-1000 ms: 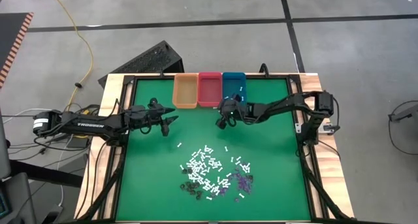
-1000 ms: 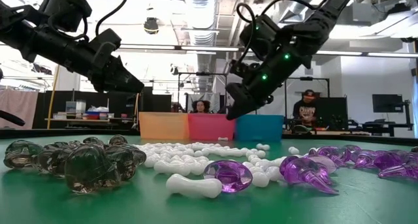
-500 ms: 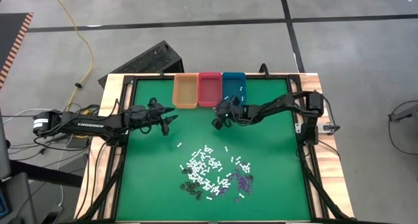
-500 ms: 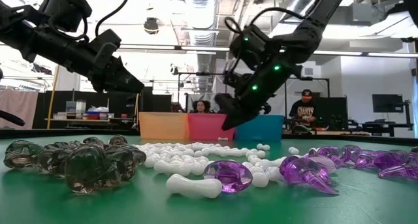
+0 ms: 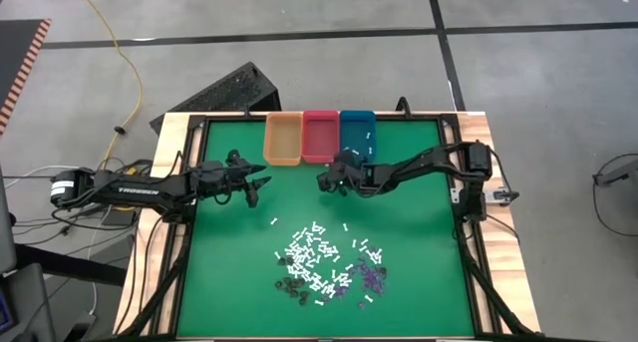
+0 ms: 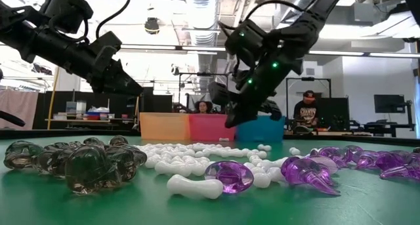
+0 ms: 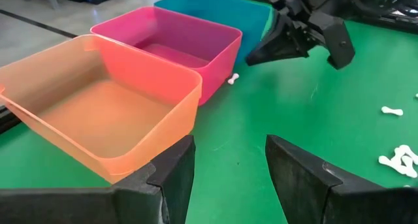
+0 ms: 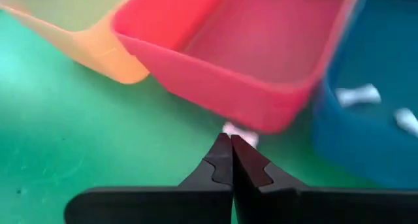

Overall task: Sort Halloween decoration
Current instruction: Put the bone into the blue bin

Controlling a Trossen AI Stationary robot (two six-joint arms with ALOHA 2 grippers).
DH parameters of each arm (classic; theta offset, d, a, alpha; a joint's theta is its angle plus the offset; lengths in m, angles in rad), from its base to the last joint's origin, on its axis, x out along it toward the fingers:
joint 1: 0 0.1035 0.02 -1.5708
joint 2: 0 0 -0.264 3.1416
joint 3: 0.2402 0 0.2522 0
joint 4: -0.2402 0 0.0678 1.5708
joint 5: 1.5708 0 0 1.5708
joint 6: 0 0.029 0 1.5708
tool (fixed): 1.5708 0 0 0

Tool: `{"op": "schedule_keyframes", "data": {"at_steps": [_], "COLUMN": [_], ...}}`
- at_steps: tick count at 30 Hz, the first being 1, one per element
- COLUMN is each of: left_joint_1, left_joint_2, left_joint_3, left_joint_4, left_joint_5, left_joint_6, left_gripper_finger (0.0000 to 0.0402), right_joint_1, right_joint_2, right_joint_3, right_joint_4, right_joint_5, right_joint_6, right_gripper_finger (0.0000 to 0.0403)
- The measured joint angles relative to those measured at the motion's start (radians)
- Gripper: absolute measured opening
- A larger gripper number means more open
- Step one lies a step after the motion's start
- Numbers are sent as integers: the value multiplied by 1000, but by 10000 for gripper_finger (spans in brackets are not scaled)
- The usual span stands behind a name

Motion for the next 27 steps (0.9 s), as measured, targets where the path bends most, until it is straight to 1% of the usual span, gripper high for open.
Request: {"op": "schedule_keyframes", "data": {"at_steps": [2,4,9,16,22,27], "left_joint_1": [0,0,0,0,0,0], "left_joint_2": [0,0,0,0,0,0], "left_joint_3": [0,0,0,0,0,0], "left_joint_4": [0,0,0,0,0,-3], "left_joint_5": [0,-3,-16,-19,-19,-19], "left_joint_6": [0,0,-2,-18,-13,-10], "left_gripper_finger": [178,178,178,178,178,178], "right_joint_1": [14,19,-5,-7,5,-6], "right_joint_2": [0,0,19,90,121,136], "right_joint_3": [20,37,98,189,196,195], "right_joint_4": [-55,-95,-102,-195,-196,-175], "right_joint_5": [42,76,72,43,29,45], "right_joint_6": [54,67,57,44,59,57], "right_gripper_finger": [17,17,17,17,17,17]}}
